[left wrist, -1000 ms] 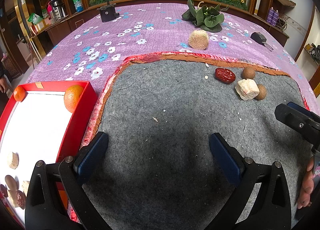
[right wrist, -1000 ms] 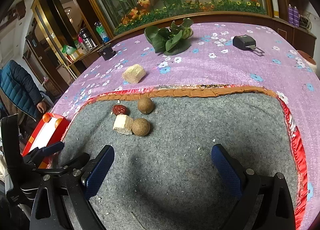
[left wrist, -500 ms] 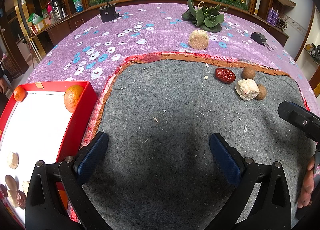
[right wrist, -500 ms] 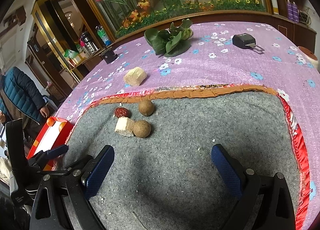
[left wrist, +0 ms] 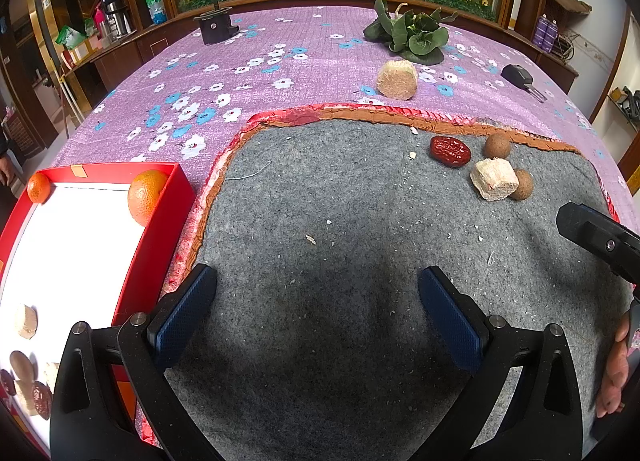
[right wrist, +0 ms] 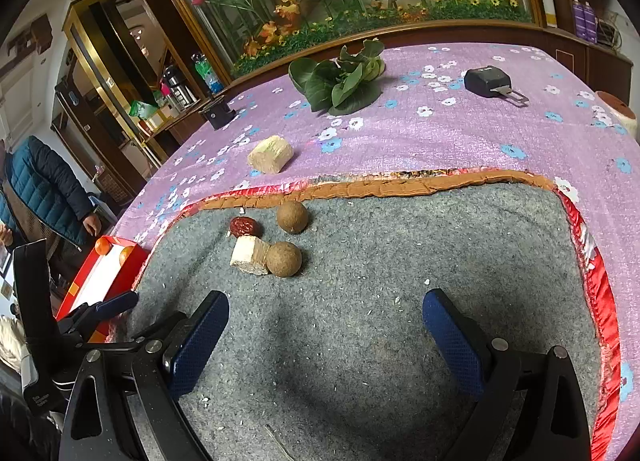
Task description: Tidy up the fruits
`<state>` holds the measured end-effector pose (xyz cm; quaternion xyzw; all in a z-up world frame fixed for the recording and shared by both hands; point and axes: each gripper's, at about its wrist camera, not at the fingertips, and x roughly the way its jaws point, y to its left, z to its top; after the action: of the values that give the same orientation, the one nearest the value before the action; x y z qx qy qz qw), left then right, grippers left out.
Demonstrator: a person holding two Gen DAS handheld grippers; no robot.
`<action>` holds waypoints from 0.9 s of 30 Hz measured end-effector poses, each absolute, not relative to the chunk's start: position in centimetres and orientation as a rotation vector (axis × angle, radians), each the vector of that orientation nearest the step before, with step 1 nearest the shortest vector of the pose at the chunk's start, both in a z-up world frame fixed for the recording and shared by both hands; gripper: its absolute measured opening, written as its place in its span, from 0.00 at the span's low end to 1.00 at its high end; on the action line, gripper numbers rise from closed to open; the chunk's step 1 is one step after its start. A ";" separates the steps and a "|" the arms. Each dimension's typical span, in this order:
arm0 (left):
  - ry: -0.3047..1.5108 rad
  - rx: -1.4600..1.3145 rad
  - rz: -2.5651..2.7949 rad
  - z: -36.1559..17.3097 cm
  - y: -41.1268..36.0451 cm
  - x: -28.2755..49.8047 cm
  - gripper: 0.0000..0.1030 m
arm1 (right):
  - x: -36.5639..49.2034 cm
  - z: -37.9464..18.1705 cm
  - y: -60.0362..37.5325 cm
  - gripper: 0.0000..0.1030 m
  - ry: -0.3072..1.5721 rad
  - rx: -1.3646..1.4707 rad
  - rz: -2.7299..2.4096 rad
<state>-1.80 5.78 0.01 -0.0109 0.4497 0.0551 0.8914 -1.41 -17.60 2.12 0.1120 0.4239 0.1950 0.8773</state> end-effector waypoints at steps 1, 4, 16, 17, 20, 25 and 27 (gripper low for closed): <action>0.934 -0.022 0.114 0.0 5.8 -1.8 1.00 | -1.4 2.1 -17.6 0.95 0.884 0.233 0.406; 0.934 -0.022 0.114 0.0 5.8 -1.8 1.00 | -1.4 2.1 -17.6 0.95 0.884 0.236 0.408; 0.934 -0.022 0.114 0.0 5.8 -1.8 1.00 | -1.4 2.1 -17.5 0.96 0.886 0.228 0.406; 0.934 -0.022 0.114 0.0 5.8 -1.7 1.00 | -1.4 2.1 -17.4 0.96 0.886 0.226 0.406; 0.934 -0.022 0.114 0.0 5.8 -1.7 1.00 | -1.3 2.0 -17.3 0.97 0.889 0.218 0.407; 0.934 -0.022 0.114 0.0 5.8 -1.8 1.00 | -1.2 2.0 -17.0 0.99 0.893 0.206 0.410; 0.934 -0.022 0.113 0.0 5.7 -1.7 1.00 | -1.2 2.0 -17.0 1.00 0.894 0.203 0.410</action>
<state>-1.66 5.75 -0.04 -0.0107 0.4499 0.0547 0.8913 -1.20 -17.00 2.01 0.0971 0.4284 0.1966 0.8766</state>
